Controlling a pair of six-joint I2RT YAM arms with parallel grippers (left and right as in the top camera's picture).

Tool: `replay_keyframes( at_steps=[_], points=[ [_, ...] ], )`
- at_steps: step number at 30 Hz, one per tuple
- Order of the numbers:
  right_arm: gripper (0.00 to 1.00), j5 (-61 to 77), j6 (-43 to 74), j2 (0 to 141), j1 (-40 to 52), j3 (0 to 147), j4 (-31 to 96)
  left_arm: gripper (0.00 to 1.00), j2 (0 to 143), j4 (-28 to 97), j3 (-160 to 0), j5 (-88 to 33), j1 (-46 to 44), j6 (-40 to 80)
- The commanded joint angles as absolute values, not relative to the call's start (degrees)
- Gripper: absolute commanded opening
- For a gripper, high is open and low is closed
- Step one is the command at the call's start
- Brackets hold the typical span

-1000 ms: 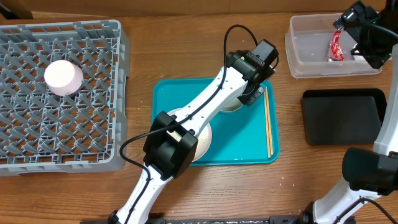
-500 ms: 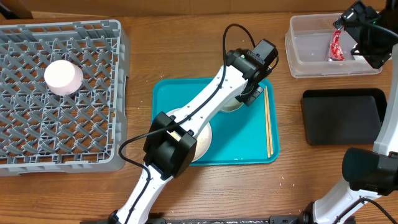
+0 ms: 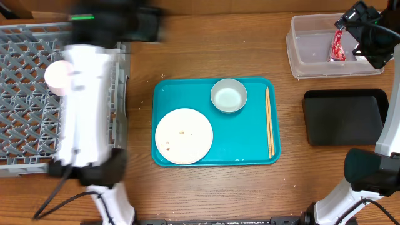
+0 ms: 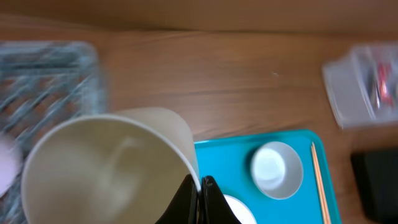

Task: Sort waste into correct bins and load items into the dishwasher
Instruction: 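Carry the white cup to the dish rack beside the bowl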

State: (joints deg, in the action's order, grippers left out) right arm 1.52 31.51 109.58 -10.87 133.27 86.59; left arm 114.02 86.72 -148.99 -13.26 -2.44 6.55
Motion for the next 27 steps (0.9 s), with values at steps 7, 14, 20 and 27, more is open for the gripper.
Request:
replay_keyframes(
  at_steps=[7, 14, 20, 27],
  points=[
    [1.00, 1.58, 31.75, 109.54, -11.00, 133.78, 86.48, 0.04, 123.70, 96.82, -143.94, -62.46, 31.55, -8.29],
    [1.00, 1.58, 31.75, 109.54, -11.00, 133.80, 86.48, 0.04, 132.75, 96.84, -130.17, -76.97, 43.59, -14.28],
    [1.00, 1.56, 31.75, 109.54, -11.00, 133.78, 86.46, 0.04, 138.67, 96.82, -117.54, -87.44, 49.56, -21.96],
    [1.00, 1.58, 31.75, 109.54, -11.00, 133.78, 86.46, 0.04, 140.38, 96.88, -109.03, -90.61, 49.74, -25.56]
  ],
)
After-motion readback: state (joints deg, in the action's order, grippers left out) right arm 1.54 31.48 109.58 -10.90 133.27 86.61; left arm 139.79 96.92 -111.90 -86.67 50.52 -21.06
